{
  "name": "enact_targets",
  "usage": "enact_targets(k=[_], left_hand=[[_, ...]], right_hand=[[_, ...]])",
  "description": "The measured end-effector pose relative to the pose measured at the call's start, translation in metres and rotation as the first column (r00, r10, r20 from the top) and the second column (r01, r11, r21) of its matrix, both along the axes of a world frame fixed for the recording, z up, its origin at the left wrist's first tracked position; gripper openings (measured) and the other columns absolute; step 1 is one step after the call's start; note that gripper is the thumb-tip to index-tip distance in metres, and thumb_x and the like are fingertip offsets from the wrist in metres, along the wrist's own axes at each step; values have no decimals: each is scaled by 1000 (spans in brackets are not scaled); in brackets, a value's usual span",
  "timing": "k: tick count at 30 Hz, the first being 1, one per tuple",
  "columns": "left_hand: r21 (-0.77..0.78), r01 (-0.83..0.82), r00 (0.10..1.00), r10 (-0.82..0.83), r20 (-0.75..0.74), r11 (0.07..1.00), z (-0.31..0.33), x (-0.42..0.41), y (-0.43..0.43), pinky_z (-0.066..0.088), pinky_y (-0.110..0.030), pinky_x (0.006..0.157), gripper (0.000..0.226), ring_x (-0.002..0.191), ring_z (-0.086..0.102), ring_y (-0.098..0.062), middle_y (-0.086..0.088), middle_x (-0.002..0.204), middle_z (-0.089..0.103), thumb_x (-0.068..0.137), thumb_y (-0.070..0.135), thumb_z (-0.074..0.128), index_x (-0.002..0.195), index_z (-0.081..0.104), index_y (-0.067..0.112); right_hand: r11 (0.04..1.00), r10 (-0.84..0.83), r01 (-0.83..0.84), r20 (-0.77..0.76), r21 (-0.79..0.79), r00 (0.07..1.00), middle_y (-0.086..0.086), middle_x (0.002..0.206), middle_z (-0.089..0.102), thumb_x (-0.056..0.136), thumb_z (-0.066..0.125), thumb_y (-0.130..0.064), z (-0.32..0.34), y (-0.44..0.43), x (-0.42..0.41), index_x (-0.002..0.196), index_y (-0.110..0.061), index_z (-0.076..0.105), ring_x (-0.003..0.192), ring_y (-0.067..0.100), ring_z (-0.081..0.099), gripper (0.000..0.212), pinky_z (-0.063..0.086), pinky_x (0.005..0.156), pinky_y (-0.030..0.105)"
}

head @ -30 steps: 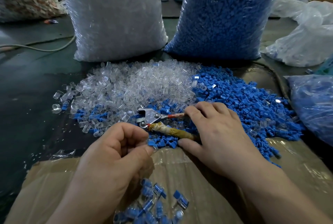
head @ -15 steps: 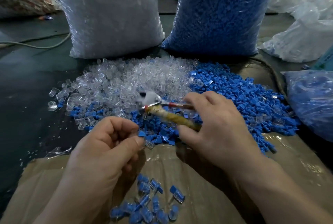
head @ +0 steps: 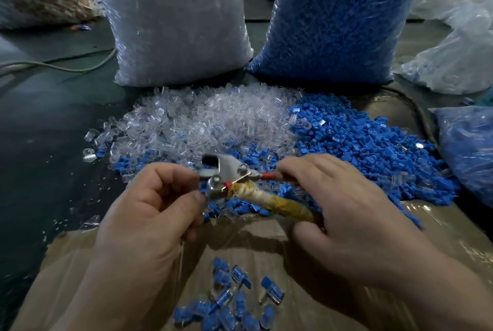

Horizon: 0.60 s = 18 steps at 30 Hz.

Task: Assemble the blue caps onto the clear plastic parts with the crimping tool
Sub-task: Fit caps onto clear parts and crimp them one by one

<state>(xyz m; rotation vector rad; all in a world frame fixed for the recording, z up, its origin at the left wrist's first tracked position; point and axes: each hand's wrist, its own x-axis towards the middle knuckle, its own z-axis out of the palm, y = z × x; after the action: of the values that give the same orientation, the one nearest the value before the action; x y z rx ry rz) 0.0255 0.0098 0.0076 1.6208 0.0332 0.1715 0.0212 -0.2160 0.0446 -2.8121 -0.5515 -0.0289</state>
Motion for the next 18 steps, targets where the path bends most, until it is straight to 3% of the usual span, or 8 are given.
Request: enact_targets(k=[2, 5, 9, 14, 18], left_hand=[[1, 6, 1000, -6, 8, 1000, 0, 0, 2, 48, -19, 43, 24, 52, 61, -10, -1, 66, 67, 71, 10, 73, 80, 72, 33], [-33, 36, 999, -35, 24, 999, 2, -2, 1, 48, -18, 44, 18, 52, 60, -10, 0, 64, 67, 64, 21, 71, 78, 72, 33], [-31, 52, 997, -50, 55, 998, 4, -3, 2, 49, -17, 46, 19, 52, 59, -10, 0, 65, 66, 60, 29, 70, 79, 72, 33], [-13, 60, 995, -58, 77, 998, 1, -2, 5, 50, -18, 48, 19, 56, 62, -8, -2, 71, 69, 66, 22, 70, 83, 72, 31], [9, 82, 991, -82, 106, 997, -1, -1, 6, 50, -17, 49, 23, 56, 61, -8, 1, 70, 68, 68, 21, 83, 83, 72, 33]], right_hand=[[1000, 18, -18, -10, -13, 1000, -26, 127, 36, 74, 40, -53, -1, 0, -1, 137, -46, 17, 117, -2, 27, 68, 19, 92, 8], [1000, 8, -8, 12, 7, 1000, -22, 131, 41, 70, 36, -54, 1, -3, -2, 138, -43, 22, 120, -2, 29, 70, 18, 92, 7], [999, 39, -39, -5, 36, 999, -29, 128, 35, 70, 37, -54, 3, -9, -2, 136, -49, 20, 120, -6, 30, 69, 22, 93, 7], [995, 85, -83, -41, 49, 996, -40, 125, 29, 71, 40, -55, 5, -13, -1, 134, -56, 17, 123, -12, 26, 68, 26, 92, 7], [994, 100, -98, -48, 48, 994, -40, 125, 30, 70, 39, -54, 5, -16, 0, 134, -56, 19, 124, -11, 27, 67, 26, 93, 7]])
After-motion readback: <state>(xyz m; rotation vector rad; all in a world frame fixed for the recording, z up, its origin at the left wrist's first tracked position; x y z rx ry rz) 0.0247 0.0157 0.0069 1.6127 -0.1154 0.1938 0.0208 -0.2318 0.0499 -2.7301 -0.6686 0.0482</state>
